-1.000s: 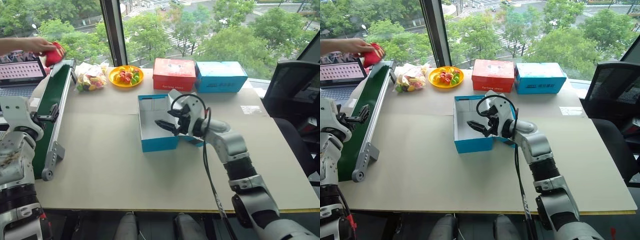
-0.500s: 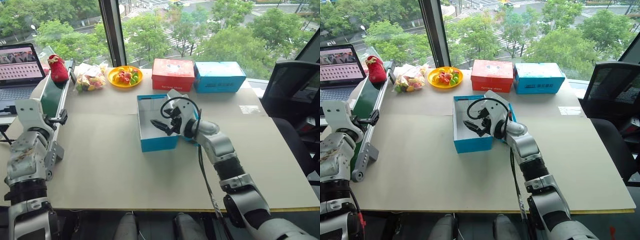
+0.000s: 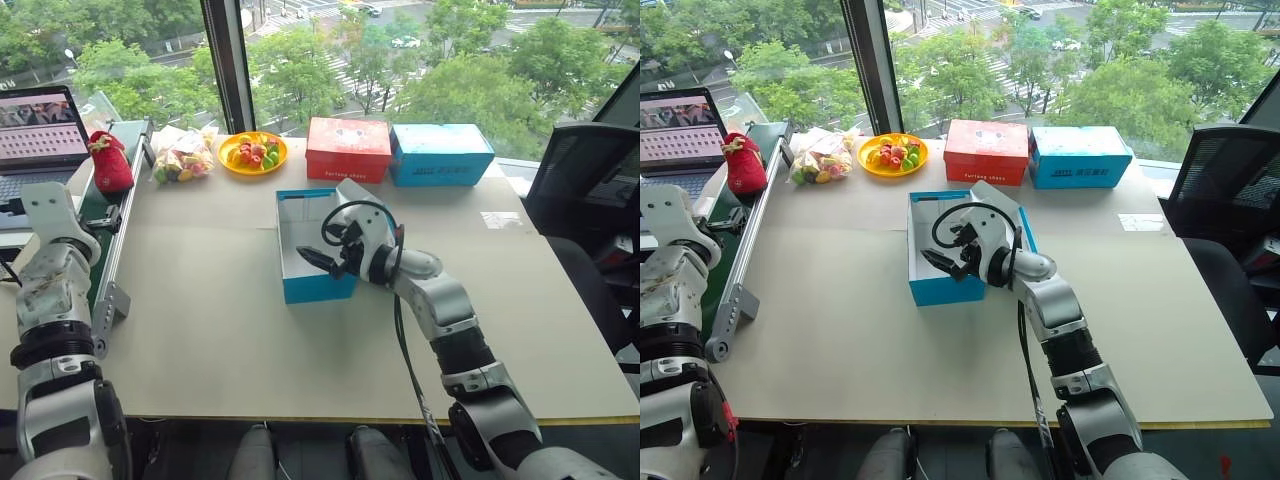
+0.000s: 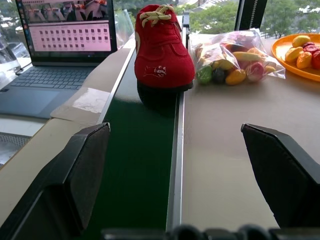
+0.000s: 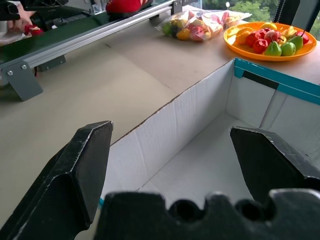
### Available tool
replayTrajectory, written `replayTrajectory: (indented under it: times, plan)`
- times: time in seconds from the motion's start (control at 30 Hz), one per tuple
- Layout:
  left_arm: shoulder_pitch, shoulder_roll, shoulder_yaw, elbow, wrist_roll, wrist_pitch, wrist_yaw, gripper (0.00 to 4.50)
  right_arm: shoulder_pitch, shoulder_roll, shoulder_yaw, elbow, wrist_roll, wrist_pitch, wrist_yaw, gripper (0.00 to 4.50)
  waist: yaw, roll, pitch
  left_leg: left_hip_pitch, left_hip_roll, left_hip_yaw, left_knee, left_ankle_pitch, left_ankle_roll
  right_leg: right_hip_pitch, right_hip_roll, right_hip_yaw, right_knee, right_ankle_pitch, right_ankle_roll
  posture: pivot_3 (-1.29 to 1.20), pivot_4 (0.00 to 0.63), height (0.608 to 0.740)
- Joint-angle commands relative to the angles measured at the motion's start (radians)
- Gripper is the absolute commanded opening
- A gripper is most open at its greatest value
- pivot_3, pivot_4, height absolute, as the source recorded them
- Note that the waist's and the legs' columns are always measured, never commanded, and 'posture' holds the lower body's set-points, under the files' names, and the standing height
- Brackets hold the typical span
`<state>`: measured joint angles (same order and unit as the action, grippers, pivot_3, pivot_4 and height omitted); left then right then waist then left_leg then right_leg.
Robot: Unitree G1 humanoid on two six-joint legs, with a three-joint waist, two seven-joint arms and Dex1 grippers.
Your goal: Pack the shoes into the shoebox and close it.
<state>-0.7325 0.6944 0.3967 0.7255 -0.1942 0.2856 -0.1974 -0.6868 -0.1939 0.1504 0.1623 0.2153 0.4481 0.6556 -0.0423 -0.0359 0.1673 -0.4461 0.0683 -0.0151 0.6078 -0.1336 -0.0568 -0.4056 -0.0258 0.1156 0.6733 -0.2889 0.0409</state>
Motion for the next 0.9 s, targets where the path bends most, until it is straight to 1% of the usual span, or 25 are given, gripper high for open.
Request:
replayTrajectory:
  times: [0.03,0.3,0.43,0.57,0.67,0.73,0.77,0.9]
  plan:
    - [-0.087,0.045,-0.017,0.071,0.028,-0.031,0.012,4.50,-0.047,-0.020,-0.009,-0.027,0.001,-0.009,0.019,4.40,0.000,0.000,0.000,0.000,0.000,0.000,0.000,0.000,0.000,0.000,0.000,0.000,0.000,0.000,0.000,0.00,0.150,0.739]
    - [-0.174,0.086,-0.027,0.242,0.055,-0.109,0.023,4.50,-0.054,-0.032,-0.015,-0.020,-0.004,-0.016,0.017,4.40,-0.004,0.000,0.000,0.000,0.000,0.000,-0.001,0.000,0.000,-0.001,0.000,0.000,0.000,0.000,0.000,0.00,0.150,0.739]
    - [-0.206,0.085,-0.015,0.341,0.048,-0.145,0.043,4.50,-0.059,-0.029,-0.014,-0.013,-0.008,-0.015,0.008,4.40,-0.001,0.000,0.000,0.000,0.000,0.000,0.000,0.000,0.000,0.000,0.000,-0.001,0.000,0.000,0.000,0.00,0.150,0.739]
    - [-0.216,0.071,-0.019,0.398,0.045,-0.171,0.039,4.50,-0.071,-0.030,-0.014,-0.007,-0.008,-0.014,0.009,4.40,0.000,0.000,0.000,0.000,0.000,0.000,0.000,0.000,0.000,0.000,0.000,-0.001,0.000,0.000,0.000,0.00,0.150,0.739]
    - [-0.214,0.065,-0.008,0.433,0.030,-0.156,0.045,4.50,-0.078,-0.031,-0.015,-0.002,-0.008,-0.015,0.009,4.40,0.000,0.000,0.000,0.000,0.000,0.000,0.000,0.000,0.000,0.000,0.000,-0.001,0.000,0.000,0.000,0.00,0.150,0.739]
    - [-0.204,0.067,0.002,0.446,0.015,-0.133,0.042,3.98,-0.080,-0.033,-0.014,0.001,-0.013,-0.017,0.005,4.50,-0.001,0.000,0.000,0.000,0.000,0.000,0.000,0.000,0.000,0.000,0.000,-0.001,0.000,0.000,0.000,0.00,0.150,0.739]
    - [-0.199,0.067,0.004,0.449,0.010,-0.126,0.039,3.91,-0.081,-0.033,-0.015,0.003,-0.017,-0.018,0.000,4.50,-0.001,0.000,0.000,0.000,0.000,0.000,0.000,0.000,0.000,0.000,0.000,-0.001,0.000,0.000,0.000,0.00,0.150,0.739]
    - [-0.178,0.063,0.007,0.429,0.007,-0.125,0.036,2.42,-0.083,-0.033,-0.019,0.004,-0.022,-0.016,-0.012,4.50,-0.001,0.000,0.000,0.000,0.000,0.000,0.000,0.000,0.000,0.000,0.000,-0.001,0.001,0.000,0.000,0.00,0.150,0.739]
